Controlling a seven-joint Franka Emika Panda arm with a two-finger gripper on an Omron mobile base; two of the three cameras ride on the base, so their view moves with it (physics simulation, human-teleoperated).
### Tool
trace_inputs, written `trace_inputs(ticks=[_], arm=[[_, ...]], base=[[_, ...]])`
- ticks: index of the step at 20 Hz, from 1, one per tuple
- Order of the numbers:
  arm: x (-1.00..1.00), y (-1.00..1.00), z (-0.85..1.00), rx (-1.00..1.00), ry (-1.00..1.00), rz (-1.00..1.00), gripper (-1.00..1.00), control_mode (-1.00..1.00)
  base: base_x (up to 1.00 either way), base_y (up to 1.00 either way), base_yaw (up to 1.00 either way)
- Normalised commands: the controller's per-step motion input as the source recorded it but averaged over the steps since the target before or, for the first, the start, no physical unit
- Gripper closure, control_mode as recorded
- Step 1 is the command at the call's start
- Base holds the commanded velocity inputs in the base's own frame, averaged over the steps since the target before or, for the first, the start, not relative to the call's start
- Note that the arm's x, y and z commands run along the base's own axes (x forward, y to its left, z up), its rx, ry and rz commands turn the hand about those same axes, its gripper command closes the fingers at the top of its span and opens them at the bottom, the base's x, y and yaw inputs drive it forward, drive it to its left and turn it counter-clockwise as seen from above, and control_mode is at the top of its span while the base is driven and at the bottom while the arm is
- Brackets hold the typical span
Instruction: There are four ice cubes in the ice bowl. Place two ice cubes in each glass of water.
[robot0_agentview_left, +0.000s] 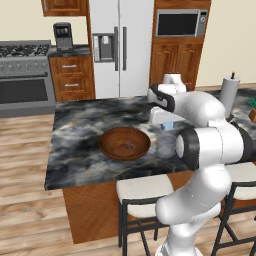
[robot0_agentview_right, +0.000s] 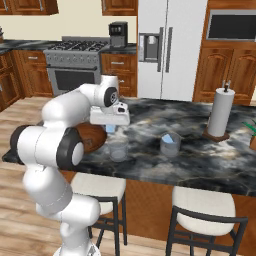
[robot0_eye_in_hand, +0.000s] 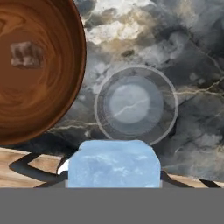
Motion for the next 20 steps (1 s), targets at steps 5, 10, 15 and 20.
trace_inputs(ticks=[5, 10, 15, 20], arm=[[0.28, -0.4, -0.31, 0.06, 0.0, -0.04, 1.0, -1.0], [0.25, -0.2, -0.23, 0.05, 0.0, -0.02, 1.0, -1.0], [0.26, 0.0, -0.24, 0.02, 0.0, -0.03, 1.0, -1.0], [0.19, 0.0, -0.25, 0.0, 0.0, -0.03, 1.0, -1.0]], base=[[0.0, 0.0, 0.0], [0.0, 0.0, 0.0], [0.0, 0.0, 0.0], [0.0, 0.0, 0.0]])
